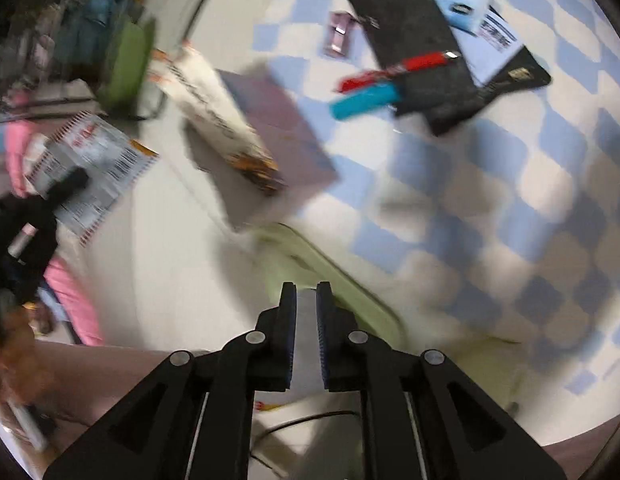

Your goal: Organize objects

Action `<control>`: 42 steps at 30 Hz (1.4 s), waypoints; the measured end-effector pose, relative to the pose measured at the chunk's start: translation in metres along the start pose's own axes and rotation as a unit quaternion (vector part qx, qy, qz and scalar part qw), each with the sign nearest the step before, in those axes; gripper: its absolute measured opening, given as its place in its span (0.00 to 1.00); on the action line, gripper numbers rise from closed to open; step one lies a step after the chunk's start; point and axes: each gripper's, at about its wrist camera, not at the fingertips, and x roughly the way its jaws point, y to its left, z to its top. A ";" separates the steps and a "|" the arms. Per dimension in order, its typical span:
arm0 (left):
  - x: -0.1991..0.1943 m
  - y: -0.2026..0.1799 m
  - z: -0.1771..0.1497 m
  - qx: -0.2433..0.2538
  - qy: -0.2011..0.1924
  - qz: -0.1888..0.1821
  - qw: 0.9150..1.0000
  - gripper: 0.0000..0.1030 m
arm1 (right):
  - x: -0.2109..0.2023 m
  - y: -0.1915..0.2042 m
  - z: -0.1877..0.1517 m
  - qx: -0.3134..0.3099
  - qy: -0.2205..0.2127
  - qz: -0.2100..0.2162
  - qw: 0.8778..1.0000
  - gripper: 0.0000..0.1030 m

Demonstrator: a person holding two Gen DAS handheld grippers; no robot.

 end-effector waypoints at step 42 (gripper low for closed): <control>0.018 -0.057 0.012 0.060 0.048 0.128 0.989 0.70 | 0.058 -0.038 0.075 -0.144 0.035 -0.243 0.959 0.82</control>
